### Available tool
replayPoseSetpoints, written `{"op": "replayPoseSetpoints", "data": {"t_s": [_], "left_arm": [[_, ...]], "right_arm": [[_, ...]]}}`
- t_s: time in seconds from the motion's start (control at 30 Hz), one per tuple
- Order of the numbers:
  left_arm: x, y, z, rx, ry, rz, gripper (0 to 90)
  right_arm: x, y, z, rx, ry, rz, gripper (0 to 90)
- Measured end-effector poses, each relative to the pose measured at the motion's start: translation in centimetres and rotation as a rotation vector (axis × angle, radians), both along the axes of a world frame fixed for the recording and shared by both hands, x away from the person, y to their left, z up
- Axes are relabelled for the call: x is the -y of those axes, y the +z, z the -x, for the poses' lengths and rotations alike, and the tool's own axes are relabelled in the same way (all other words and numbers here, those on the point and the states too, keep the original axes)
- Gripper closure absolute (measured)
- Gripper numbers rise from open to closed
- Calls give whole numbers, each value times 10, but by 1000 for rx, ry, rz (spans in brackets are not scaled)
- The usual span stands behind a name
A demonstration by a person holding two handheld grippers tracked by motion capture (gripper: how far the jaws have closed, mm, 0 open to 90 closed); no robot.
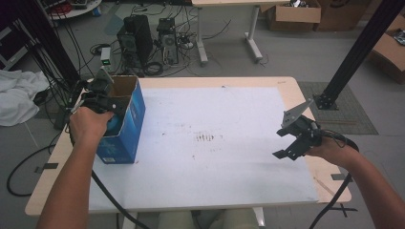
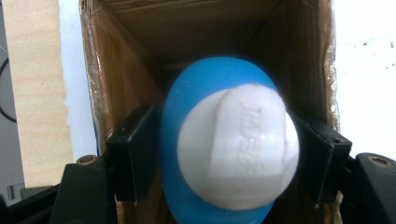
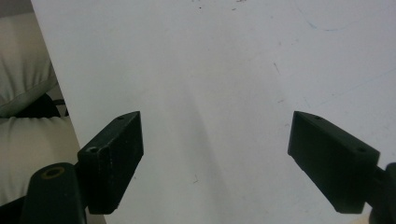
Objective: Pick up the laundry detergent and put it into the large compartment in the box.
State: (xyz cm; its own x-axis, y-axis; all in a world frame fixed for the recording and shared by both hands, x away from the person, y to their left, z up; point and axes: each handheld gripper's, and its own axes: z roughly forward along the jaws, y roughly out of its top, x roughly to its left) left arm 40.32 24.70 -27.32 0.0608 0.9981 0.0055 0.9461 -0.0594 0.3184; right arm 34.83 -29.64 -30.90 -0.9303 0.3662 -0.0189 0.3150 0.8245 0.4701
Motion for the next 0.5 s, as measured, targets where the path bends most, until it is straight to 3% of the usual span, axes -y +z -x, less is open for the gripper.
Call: {"op": "replayPoseSetpoints", "data": {"t_s": [0.5], "left_arm": [[1, 19, 3, 23, -19, -16, 255]], "right_arm": [[0, 3, 2, 5, 3, -3, 181]]}}
